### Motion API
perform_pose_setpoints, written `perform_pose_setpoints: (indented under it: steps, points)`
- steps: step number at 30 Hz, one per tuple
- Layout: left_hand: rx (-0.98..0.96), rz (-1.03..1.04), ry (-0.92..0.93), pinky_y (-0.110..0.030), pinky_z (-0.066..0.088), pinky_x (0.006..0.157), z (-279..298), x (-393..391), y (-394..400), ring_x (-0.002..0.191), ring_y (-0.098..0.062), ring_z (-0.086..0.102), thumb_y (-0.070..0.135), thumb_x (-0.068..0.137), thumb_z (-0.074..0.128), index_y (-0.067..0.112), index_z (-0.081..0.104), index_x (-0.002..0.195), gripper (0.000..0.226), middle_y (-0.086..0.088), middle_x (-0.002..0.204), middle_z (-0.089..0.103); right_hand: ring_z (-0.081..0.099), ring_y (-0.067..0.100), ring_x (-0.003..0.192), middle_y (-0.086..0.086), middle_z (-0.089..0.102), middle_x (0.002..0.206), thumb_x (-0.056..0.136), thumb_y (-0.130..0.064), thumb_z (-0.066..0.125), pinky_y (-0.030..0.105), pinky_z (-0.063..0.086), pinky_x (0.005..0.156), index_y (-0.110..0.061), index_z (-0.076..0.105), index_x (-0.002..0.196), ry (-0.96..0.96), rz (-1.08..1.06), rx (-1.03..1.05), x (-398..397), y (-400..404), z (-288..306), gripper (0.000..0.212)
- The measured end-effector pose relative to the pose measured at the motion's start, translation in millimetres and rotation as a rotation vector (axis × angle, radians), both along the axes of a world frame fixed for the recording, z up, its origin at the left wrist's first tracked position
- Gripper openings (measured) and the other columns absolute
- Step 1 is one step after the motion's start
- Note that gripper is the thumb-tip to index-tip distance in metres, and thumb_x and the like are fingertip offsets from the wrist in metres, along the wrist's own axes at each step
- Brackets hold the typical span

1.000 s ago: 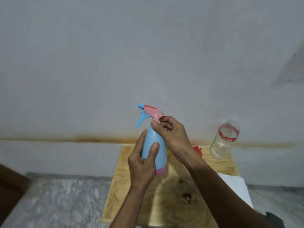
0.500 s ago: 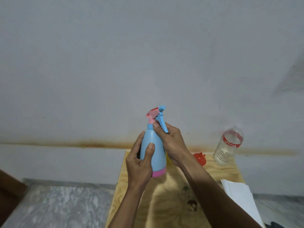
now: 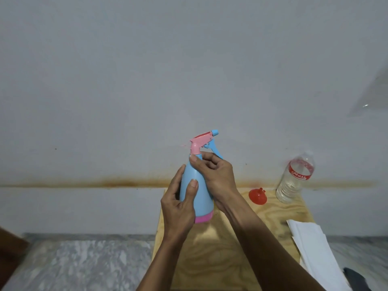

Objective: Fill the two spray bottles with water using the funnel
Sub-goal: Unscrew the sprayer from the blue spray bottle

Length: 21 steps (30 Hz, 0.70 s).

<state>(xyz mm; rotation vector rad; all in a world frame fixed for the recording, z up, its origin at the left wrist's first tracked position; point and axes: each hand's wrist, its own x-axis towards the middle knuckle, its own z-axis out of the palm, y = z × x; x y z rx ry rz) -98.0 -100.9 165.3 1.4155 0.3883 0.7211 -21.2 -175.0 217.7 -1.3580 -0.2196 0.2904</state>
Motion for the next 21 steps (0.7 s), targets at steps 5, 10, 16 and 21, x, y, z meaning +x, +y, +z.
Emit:
perform_pose_setpoints:
  steps: [5, 10, 16, 21]
  points:
    - [-0.031, 0.001, 0.026, -0.032, 0.061, 0.083, -2, -3, -1, 0.11, -0.01, 0.068, 0.045, 0.081, 0.067, 0.041, 0.058, 0.128, 0.048, 0.013, 0.13, 0.065, 0.072, 0.014, 0.083, -0.01, 0.075, 0.087, 0.092, -0.046, 0.066, 0.034, 0.06, 0.075, -0.028, 0.076, 0.093, -0.041, -0.053, -0.111, -9, 5, -5, 0.02]
    - [0.017, 0.021, 0.03, -0.04, 0.06, 0.089, -2, -1, 1, 0.114, -0.004, 0.065, 0.042, 0.085, 0.067, 0.04, 0.058, 0.132, 0.048, 0.019, 0.131, 0.064, 0.071, 0.014, 0.093, -0.007, 0.074, 0.098, 0.078, -0.052, 0.079, 0.034, 0.061, 0.082, -0.027, 0.069, 0.104, -0.066, -0.152, -0.103, -5, 10, -8, 0.037]
    - [0.021, 0.041, 0.022, -0.041, 0.059, 0.091, -2, 2, 1, 0.116, -0.004, 0.065, 0.043, 0.083, 0.069, 0.044, 0.059, 0.128, 0.045, 0.02, 0.13, 0.064, 0.068, 0.008, 0.089, -0.01, 0.073, 0.092, 0.083, -0.045, 0.077, 0.031, 0.059, 0.079, -0.025, 0.073, 0.099, -0.132, -0.179, -0.151, -2, 8, -7, 0.026]
    - [0.022, 0.051, 0.026, -0.034, 0.06, 0.087, -2, 6, 1, 0.113, -0.001, 0.065, 0.045, 0.082, 0.068, 0.044, 0.058, 0.127, 0.046, 0.017, 0.133, 0.063, 0.068, 0.006, 0.095, -0.009, 0.074, 0.099, 0.087, -0.039, 0.075, 0.027, 0.058, 0.083, -0.025, 0.071, 0.111, -0.157, -0.154, -0.111, 1, 10, -5, 0.028]
